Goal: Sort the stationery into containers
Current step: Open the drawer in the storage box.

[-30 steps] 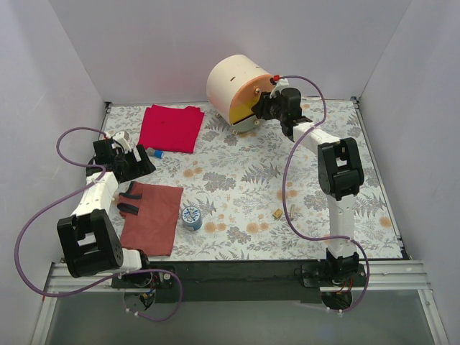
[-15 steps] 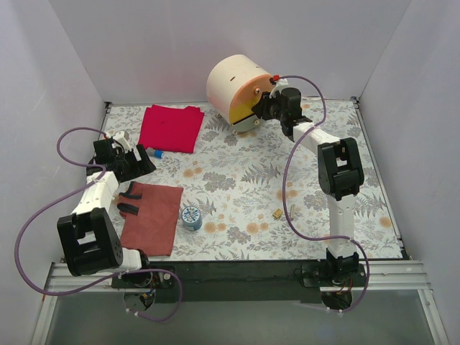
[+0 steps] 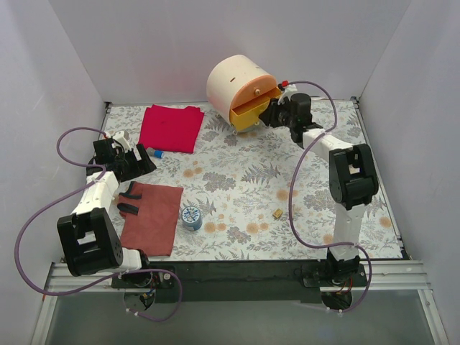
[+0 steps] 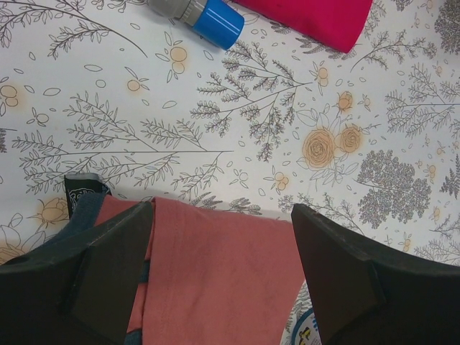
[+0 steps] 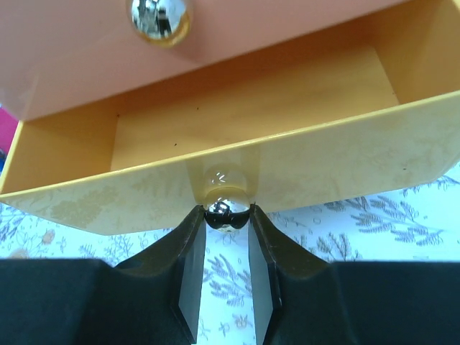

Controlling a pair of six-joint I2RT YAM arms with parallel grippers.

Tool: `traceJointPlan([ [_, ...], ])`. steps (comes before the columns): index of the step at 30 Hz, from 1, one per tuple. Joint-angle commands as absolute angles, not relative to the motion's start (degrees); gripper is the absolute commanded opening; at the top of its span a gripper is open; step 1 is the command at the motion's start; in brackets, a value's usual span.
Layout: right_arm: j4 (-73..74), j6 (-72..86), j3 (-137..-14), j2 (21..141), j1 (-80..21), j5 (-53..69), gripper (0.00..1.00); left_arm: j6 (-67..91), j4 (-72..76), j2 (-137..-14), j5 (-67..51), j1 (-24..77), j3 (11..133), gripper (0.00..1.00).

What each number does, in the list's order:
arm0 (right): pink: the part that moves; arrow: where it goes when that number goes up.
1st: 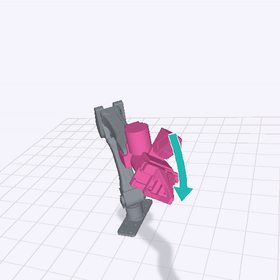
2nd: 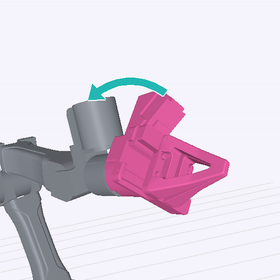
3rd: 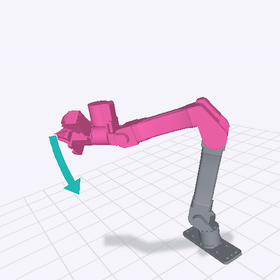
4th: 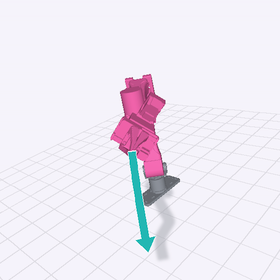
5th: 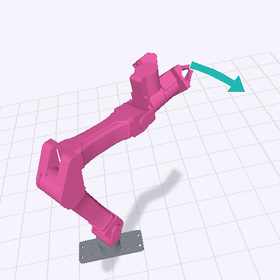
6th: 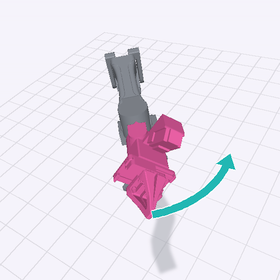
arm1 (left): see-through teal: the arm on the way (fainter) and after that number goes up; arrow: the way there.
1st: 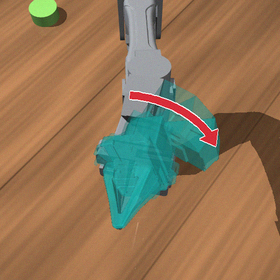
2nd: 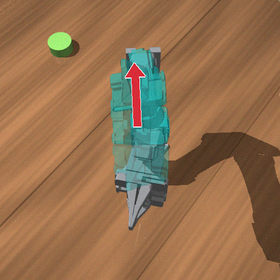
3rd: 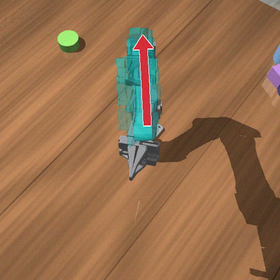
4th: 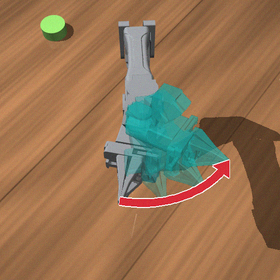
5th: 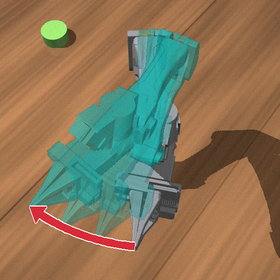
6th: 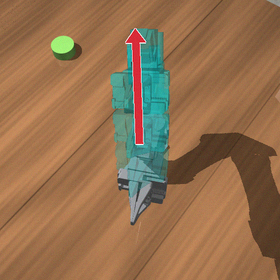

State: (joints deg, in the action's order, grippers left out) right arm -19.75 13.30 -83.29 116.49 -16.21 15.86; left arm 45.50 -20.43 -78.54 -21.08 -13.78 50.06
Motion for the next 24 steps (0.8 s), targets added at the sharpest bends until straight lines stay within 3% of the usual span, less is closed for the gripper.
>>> traceJointPlan([
  [1,-21.97,13.45,-79.21,109.43,-16.00,18.28,0.19,45.97,-18.98,-78.22,-22.41,-13.98,50.54,0.78],
  [20,-21.53,11.87,-64.95,97.92,-16.00,18.63,0.18,46.41,-20.04,-73.13,-22.76,-13.97,48.96,0.78],
  [23,-21.45,10.55,-63.02,96.95,-16.00,18.02,0.32,46.14,-20.65,-72.51,-22.85,-13.89,48.96,0.78],
  [24,-21.18,9.15,-62.67,96.68,-16.08,17.93,0.42,46.14,-20.83,-72.16,-22.85,-13.97,48.96,0.78],
])
